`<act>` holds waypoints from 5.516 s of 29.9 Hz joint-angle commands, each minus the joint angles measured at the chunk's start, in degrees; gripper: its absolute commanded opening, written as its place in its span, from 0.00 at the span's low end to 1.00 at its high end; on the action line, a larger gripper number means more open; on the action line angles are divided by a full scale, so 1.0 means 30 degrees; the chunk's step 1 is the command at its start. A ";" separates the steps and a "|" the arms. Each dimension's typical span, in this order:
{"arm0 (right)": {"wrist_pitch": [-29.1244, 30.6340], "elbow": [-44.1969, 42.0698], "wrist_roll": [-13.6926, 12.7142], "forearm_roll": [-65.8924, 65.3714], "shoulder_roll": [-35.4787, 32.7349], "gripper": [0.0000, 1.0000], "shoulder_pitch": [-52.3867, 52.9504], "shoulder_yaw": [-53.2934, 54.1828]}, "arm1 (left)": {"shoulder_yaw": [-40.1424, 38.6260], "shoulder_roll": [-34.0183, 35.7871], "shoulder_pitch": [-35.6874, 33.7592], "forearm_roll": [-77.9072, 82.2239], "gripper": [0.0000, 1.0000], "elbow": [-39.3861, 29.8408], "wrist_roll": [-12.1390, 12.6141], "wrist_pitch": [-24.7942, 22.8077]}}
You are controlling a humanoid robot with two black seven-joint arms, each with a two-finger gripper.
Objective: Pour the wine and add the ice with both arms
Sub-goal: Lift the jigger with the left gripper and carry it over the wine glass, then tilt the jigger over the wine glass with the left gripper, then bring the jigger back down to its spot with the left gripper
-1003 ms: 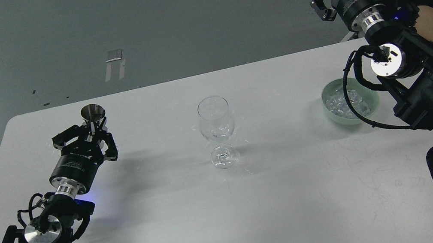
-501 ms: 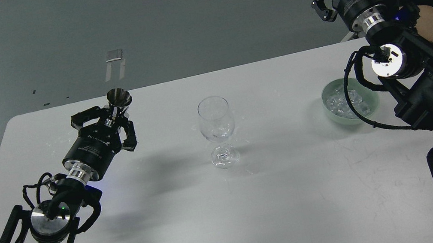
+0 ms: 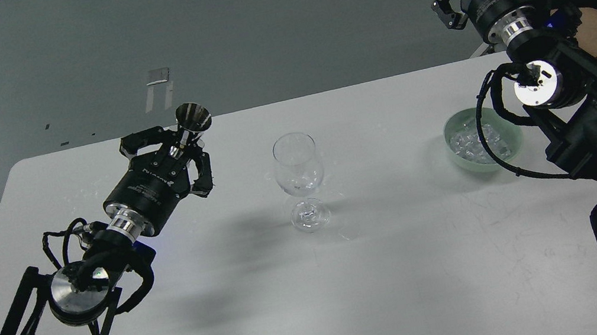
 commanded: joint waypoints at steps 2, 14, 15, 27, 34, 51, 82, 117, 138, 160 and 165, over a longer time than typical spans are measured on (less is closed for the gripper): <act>0.0002 0.0000 0.0000 0.0000 0.0002 1.00 -0.0013 0.0025 | 0.0746 -0.0104 -0.0548 0.1064 0.03 -0.0207 0.0019 0.0755; 0.0002 0.0029 0.0000 0.0000 -0.0086 1.00 -0.0013 0.0025 | 0.2124 -0.0163 -0.1486 0.2939 0.03 -0.0265 0.0634 0.1723; 0.0002 0.0029 0.0000 0.0029 -0.0086 1.00 -0.0013 0.0025 | 0.2182 -0.0192 -0.1515 0.3376 0.03 -0.0265 0.0750 0.1723; 0.0002 0.0029 0.0000 0.0029 -0.0057 1.00 -0.0013 0.0025 | 0.2592 -0.0192 -0.1750 0.6101 0.04 -0.0295 0.1074 0.1753; 0.0002 0.0029 0.0000 0.0029 -0.0057 1.00 -0.0013 -0.0004 | 0.2798 -0.0221 -0.1750 0.6838 0.04 -0.0295 0.1308 0.1753; 0.0002 0.0058 0.0000 0.0029 -0.0086 1.00 -0.0043 0.0025 | 0.3501 -0.0807 -0.2687 0.8010 0.04 -0.0265 0.1308 0.2134; 0.0002 0.0029 0.0000 0.0029 -0.0086 1.00 -0.0043 0.0025 | 0.3941 -0.0573 -0.2658 1.2110 0.06 -0.0675 0.1132 0.1460; 0.0002 0.0029 0.0000 0.0029 -0.0057 1.00 -0.0043 -0.0004 | 0.4644 -0.0251 -0.2687 2.0513 0.07 -0.1496 0.1015 0.0347; 0.0002 0.0029 0.0000 0.0029 -0.0057 1.00 -0.0072 -0.0004 | 0.2127 -0.0748 -0.2658 1.4023 0.09 -0.2756 0.3417 0.1340; -0.0261 0.0029 0.0000 0.0029 -0.0027 1.00 -0.0101 -0.0004 | -0.6049 -0.3034 0.3259 -0.1625 0.13 0.0228 -0.1648 -0.0795; -0.0261 0.0029 0.0000 0.0029 -0.0057 1.00 -0.0101 -0.0034 | -0.6108 -0.3443 0.3319 -0.2156 0.14 0.1897 -0.2381 -0.1935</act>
